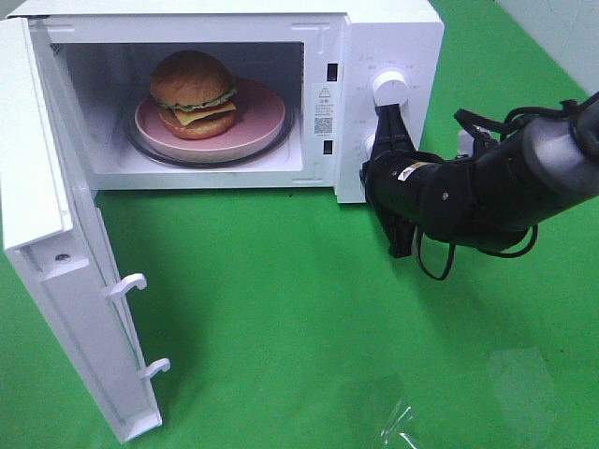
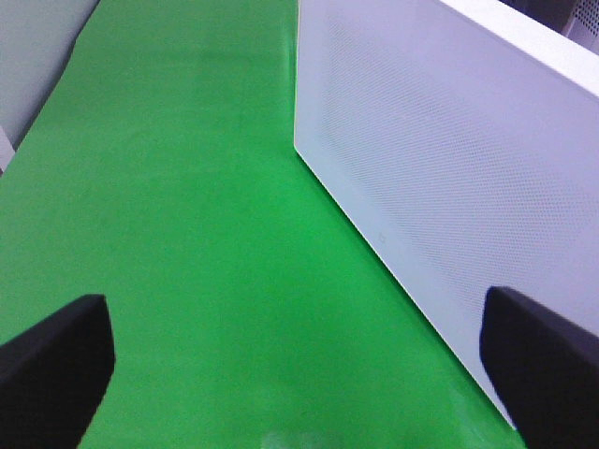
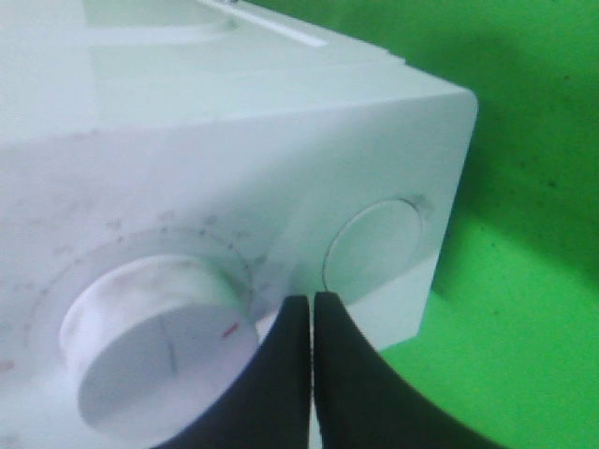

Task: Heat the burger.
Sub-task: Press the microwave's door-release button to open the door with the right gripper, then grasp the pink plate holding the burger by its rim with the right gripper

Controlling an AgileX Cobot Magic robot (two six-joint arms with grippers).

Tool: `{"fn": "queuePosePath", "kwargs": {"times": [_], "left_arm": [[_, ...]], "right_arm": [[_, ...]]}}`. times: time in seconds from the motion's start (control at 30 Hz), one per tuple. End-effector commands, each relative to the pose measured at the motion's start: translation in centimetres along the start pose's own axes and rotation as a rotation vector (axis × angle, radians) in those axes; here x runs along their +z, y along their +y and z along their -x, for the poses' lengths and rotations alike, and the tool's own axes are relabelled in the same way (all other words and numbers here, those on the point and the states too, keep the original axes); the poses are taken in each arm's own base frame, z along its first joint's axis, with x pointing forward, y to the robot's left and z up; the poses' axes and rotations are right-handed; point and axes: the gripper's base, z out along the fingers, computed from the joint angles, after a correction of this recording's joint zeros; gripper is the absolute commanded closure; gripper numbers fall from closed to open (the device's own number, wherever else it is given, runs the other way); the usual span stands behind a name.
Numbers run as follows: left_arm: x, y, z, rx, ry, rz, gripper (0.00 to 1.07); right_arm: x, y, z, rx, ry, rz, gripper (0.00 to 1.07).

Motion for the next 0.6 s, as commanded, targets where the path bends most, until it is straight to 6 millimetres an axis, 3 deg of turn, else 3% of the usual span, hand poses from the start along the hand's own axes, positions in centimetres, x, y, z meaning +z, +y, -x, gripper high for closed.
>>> {"fn": "queuePosePath", "kwargs": {"times": [0.03, 0.33, 0.47, 0.57, 0.6], "left_arm": [[-0.1, 0.0, -0.1, -0.006, -0.007, -0.001, 0.08], [-0.1, 0.0, -0.1, -0.006, -0.007, -0.001, 0.08], [-0.1, 0.0, -0.1, -0.006, -0.007, -0.001, 0.08], [-0.1, 0.0, -0.1, -0.006, -0.007, -0.001, 0.08], [-0.1, 0.0, -0.1, -0.006, -0.007, -0.001, 0.08]], "right_arm": [[-1.3, -0.6, -0.2, -0.083, 0.074, -0.099, 1.07], [-4.0, -0.8, -0.1, -0.261, 0.153, -0.176, 1.07], [-5.7, 0.2, -0.2, -0.485, 0.221, -0.206, 1.07], [-6.0, 0.3, -0.2, -0.522, 0.233, -0.212, 1.07], [-6.5, 0.6, -0.3, -0.629, 0.260, -0.207, 1.07]]}}
